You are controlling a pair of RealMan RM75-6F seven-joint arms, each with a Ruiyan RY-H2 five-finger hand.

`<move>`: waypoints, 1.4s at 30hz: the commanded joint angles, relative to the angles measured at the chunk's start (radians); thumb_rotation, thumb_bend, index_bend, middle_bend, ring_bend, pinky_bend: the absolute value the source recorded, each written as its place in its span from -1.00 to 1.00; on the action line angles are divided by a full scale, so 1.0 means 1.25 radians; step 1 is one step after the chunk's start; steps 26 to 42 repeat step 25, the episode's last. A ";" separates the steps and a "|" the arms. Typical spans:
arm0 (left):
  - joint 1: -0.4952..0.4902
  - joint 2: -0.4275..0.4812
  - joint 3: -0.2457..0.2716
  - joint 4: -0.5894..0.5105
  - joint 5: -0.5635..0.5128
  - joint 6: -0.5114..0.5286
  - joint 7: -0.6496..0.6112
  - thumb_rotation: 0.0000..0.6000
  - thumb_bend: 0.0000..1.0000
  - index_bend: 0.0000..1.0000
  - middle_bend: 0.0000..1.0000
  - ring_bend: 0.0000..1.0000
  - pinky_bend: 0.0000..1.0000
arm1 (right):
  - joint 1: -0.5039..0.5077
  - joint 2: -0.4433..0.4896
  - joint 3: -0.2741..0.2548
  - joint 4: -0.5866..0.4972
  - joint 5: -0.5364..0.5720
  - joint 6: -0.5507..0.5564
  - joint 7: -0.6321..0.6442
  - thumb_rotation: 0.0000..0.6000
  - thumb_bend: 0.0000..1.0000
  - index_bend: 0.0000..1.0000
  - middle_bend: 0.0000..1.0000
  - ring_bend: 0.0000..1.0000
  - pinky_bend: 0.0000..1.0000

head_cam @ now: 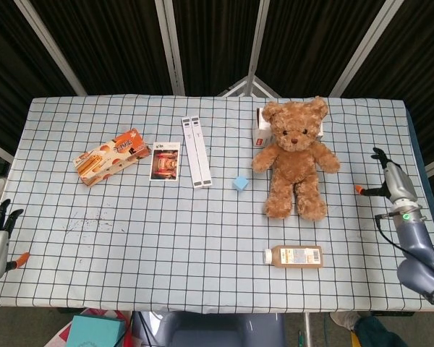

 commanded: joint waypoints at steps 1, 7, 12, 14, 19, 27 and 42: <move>0.002 0.005 0.004 -0.004 0.009 0.002 -0.009 1.00 -0.51 -0.68 -1.00 -1.00 -0.94 | -0.125 0.095 -0.048 -0.169 -0.107 0.126 0.047 1.00 -0.49 -0.96 -0.70 -0.82 -1.00; 0.010 0.017 0.015 -0.010 0.035 0.010 -0.034 1.00 -0.51 -0.68 -1.00 -1.00 -0.94 | -0.273 0.097 -0.176 -0.260 -0.356 0.410 -0.033 1.00 -0.49 -0.96 -0.73 -0.89 -1.00; 0.013 0.026 0.020 -0.011 0.047 0.010 -0.051 1.00 -0.51 -0.68 -1.00 -1.00 -0.94 | -0.322 0.038 -0.243 -0.169 -0.478 0.553 -0.160 1.00 -0.49 -0.96 -0.80 -1.00 -1.00; 0.015 0.030 0.022 -0.012 0.054 0.014 -0.059 1.00 -0.51 -0.68 -1.00 -1.00 -0.94 | -0.329 0.015 -0.248 -0.132 -0.501 0.592 -0.185 1.00 -0.49 -0.96 -0.80 -1.00 -1.00; 0.018 0.035 0.019 -0.009 0.056 0.020 -0.069 1.00 -0.51 -0.68 -1.00 -1.00 -0.94 | -0.337 -0.018 -0.247 -0.062 -0.529 0.655 -0.202 1.00 -0.49 -0.96 -0.80 -1.00 -1.00; 0.016 0.036 0.015 -0.006 0.047 0.011 -0.076 1.00 -0.51 -0.68 -1.00 -1.00 -0.94 | -0.344 -0.021 -0.249 -0.056 -0.531 0.679 -0.200 1.00 -0.49 -0.96 -0.80 -1.00 -1.00; 0.016 0.036 0.015 -0.006 0.047 0.011 -0.076 1.00 -0.51 -0.68 -1.00 -1.00 -0.94 | -0.344 -0.021 -0.249 -0.056 -0.531 0.679 -0.200 1.00 -0.49 -0.96 -0.80 -1.00 -1.00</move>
